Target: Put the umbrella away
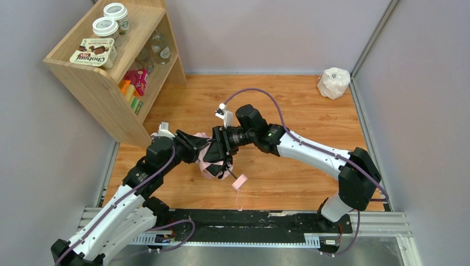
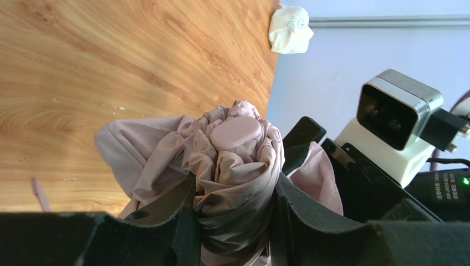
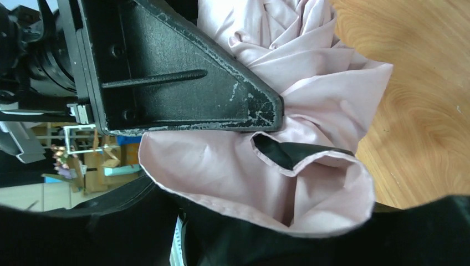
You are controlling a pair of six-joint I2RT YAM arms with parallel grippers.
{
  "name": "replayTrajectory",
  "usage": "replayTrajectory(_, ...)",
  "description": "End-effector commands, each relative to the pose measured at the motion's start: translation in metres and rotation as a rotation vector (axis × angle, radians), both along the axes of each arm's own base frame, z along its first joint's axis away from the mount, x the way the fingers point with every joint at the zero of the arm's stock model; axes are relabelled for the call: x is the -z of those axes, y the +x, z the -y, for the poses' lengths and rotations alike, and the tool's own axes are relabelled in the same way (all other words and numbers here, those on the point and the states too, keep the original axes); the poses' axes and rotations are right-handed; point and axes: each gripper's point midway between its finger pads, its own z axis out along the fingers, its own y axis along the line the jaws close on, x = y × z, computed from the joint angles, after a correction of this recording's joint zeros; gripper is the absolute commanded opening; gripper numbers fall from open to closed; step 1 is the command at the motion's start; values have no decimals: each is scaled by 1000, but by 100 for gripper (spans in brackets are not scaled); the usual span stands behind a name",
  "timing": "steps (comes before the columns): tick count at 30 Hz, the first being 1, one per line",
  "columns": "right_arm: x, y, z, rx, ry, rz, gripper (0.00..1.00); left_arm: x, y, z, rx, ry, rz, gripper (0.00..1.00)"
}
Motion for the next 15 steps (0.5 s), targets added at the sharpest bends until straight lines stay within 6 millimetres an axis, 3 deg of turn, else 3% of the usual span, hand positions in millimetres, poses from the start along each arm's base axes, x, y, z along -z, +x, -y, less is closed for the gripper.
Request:
replayTrajectory(1,-47,-15,-1,-57,40,197,67,0,-1,-15,-98,-10,-71,0)
replayTrajectory(7,-36,-15,0,-85,-39,222,61,0,-7,-6,-55,-23,-132,0)
replayTrajectory(9,-35,-16,-3,-100,-36,211,48,-3,-7,-3,-50,-39,-142,0)
replayTrajectory(13,-47,-18,-4,-103,15,221,7,-6,-12,-1,-38,-62,-162,0)
replayTrajectory(14,-50,-18,-4,-103,26,209,0,-7,-12,0,-29,-65,-158,0)
replayTrajectory(15,-54,-21,-5,-112,50,196,0,-8,-12,0,-26,-63,-148,0)
